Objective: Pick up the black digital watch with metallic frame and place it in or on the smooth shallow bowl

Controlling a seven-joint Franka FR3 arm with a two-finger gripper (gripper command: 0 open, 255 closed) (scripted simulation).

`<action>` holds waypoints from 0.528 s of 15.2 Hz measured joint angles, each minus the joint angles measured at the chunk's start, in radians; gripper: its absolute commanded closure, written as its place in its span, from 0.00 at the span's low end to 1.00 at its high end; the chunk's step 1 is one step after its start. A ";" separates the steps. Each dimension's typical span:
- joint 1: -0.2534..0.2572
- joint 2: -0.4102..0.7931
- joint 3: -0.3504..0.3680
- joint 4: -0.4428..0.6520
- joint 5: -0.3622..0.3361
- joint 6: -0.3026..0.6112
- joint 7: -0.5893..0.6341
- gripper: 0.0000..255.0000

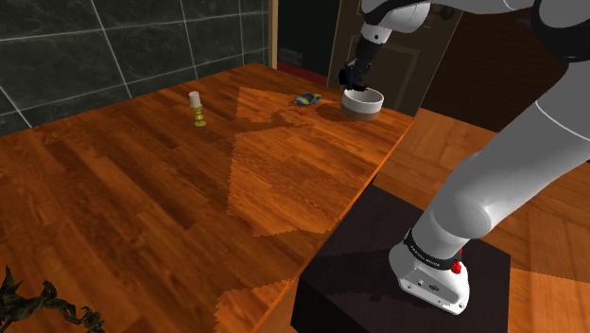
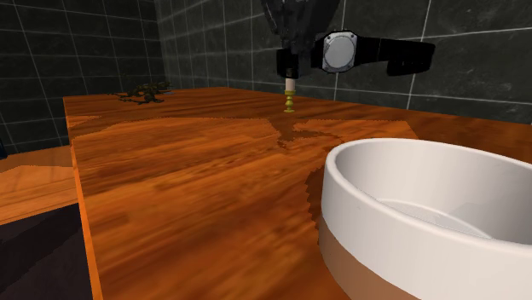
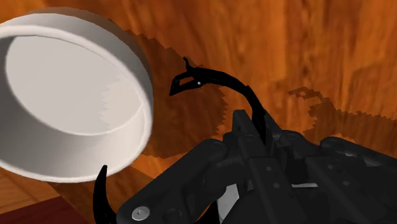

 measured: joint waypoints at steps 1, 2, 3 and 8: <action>-0.007 0.014 -0.017 0.021 0.007 -0.012 -0.026 1.00; -0.012 0.031 -0.032 0.030 0.016 -0.009 -0.052 1.00; -0.020 0.047 -0.049 0.043 0.026 -0.012 -0.081 1.00; -0.060 0.153 -0.129 0.148 0.093 -0.049 -0.226 1.00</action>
